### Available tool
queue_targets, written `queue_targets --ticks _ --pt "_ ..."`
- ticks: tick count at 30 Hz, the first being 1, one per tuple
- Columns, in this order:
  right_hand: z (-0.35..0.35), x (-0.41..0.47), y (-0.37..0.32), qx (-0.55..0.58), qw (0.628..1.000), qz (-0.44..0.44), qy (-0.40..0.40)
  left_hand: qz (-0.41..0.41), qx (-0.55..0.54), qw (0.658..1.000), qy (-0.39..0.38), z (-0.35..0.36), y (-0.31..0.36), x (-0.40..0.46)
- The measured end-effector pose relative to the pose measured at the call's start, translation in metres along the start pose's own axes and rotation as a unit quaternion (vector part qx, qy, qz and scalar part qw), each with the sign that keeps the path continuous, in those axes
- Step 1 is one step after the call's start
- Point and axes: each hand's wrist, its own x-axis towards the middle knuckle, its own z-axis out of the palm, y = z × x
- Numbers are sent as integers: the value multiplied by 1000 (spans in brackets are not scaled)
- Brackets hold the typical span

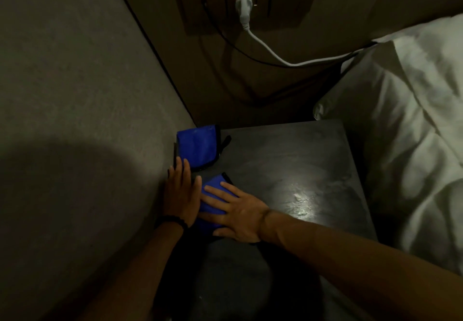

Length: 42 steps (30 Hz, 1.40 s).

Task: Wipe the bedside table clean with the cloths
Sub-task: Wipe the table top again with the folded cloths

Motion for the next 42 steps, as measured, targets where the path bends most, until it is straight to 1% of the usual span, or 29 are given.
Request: queue_targets --ticks 3,9,14,20,25,31,35,40,42 --pt "2 -12 12 6 1000 18 13 -2 33 999 -5 1 -2 1" --pt "8 -44 42 11 997 66 27 -17 48 998 -26 1 2 2" --pt "18 -84 68 16 991 132 34 -11 48 999 -23 -4 6 0" --pt "26 -139 92 26 977 212 16 -9 23 999 -23 -4 6 1" --pt "30 -178 104 20 966 259 -3 -16 -16 1000 -19 -4 8 2" --pt "36 -211 100 9 952 306 -14 -17 -48 999 11 -2 15 -7" --pt "36 -221 88 31 945 326 -14 -5 -73 997 21 0 14 -20" --pt "42 -231 62 27 943 330 -21 -8 -138 990 13 -2 13 -28" --pt "45 -231 48 18 947 321 -25 -9 -141 990 12 -3 13 -30"
